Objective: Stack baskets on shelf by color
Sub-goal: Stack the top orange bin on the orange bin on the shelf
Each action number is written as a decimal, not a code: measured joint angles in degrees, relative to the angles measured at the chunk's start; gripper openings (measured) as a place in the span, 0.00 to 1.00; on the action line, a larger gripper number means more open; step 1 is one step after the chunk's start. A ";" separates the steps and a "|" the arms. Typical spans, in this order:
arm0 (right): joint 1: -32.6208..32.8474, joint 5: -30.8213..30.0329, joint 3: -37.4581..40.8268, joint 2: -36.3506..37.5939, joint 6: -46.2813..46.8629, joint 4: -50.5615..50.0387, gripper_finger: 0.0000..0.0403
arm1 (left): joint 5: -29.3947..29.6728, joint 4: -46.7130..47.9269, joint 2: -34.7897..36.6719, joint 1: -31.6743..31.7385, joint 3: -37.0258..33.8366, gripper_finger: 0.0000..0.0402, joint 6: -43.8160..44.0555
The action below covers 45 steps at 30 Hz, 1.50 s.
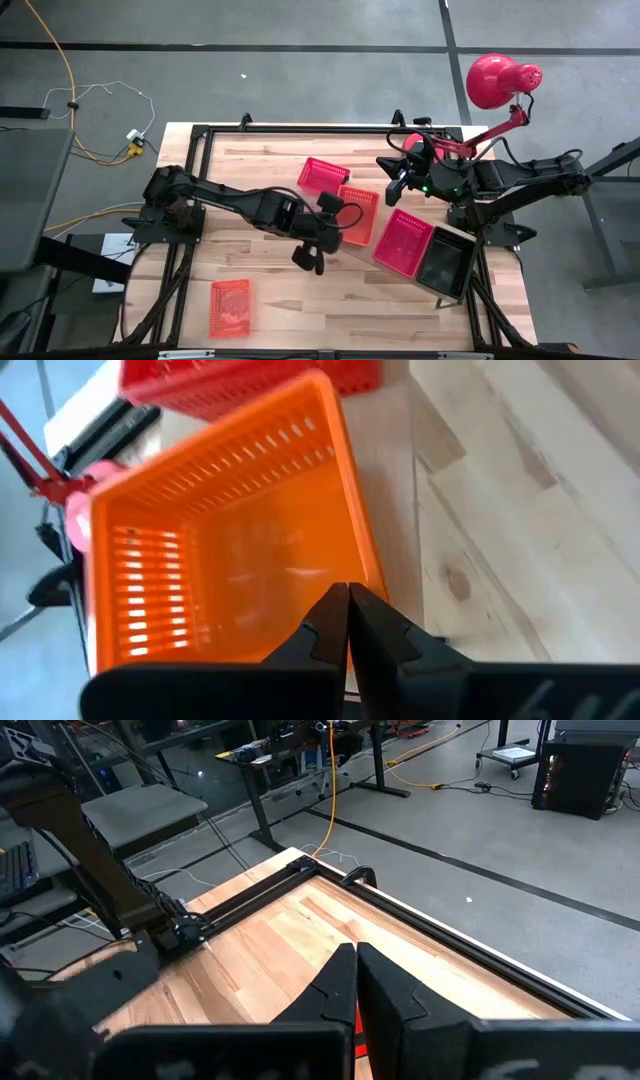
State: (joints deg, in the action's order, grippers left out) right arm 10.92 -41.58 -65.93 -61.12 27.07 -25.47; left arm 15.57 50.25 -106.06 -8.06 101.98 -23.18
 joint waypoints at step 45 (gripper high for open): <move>-6.06 25.17 0.07 -5.29 26.94 -27.99 0.00 | -4.81 -31.78 25.75 16.74 -40.01 0.00 46.63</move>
State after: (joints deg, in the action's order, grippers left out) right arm 4.86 -16.41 -65.87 -66.41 54.02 -53.46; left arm 10.76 18.46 -80.32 8.69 61.97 23.44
